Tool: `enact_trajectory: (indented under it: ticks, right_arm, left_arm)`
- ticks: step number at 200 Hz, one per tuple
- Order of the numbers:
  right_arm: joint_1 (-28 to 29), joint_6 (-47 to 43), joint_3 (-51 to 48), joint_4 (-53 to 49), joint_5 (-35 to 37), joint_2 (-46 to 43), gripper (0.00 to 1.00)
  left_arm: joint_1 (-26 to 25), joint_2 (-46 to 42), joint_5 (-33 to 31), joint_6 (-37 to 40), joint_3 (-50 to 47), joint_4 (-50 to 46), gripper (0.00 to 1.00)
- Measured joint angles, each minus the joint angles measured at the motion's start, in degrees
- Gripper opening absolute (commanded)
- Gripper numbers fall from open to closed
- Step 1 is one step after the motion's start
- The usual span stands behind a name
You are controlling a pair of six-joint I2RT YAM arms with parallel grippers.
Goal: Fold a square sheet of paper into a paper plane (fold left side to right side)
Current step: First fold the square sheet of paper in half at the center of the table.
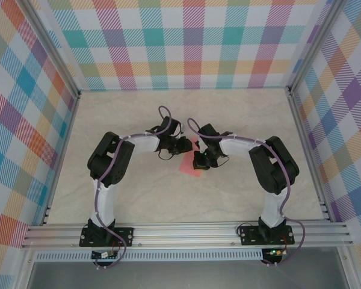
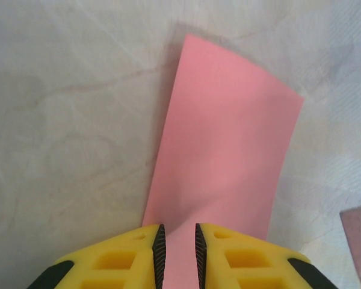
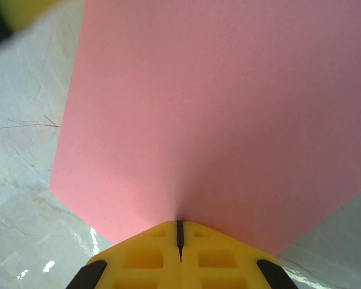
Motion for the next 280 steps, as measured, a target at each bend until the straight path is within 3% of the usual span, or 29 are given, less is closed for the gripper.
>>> enact_trajectory:
  ticks: [136, 201, 226, 247, 262, 280]
  right_arm:
    - [0.0, -2.8, 0.3, -0.6, 0.0, 0.1, 0.07]
    - [-0.3, -9.7, 0.3, -6.4, 3.9, -1.5, 0.14]
    - [-1.0, -11.7, -0.3, -9.1, 7.0, -3.5, 0.27]
    - [-2.4, -12.9, -1.7, -10.1, 8.1, -7.2, 0.43]
    - [-4.4, -13.2, -3.1, -8.8, 6.8, -11.0, 0.56]
    - [-8.5, -12.5, -5.2, -5.3, 3.3, -14.8, 0.63]
  left_arm:
    - [3.0, 4.5, -2.2, 0.0, 7.0, 0.4, 0.27]
    - [8.3, -10.0, -5.1, 1.6, -6.3, -0.1, 0.29]
    - [8.2, -17.2, -4.7, 1.6, -11.7, 0.5, 0.29]
    - [7.2, -21.6, -4.2, 1.5, -16.0, 0.5, 0.29]
    - [5.5, -23.2, -3.9, 1.0, -18.5, 0.6, 0.29]
    - [2.3, -23.9, -3.3, -0.6, -20.7, 1.4, 0.29]
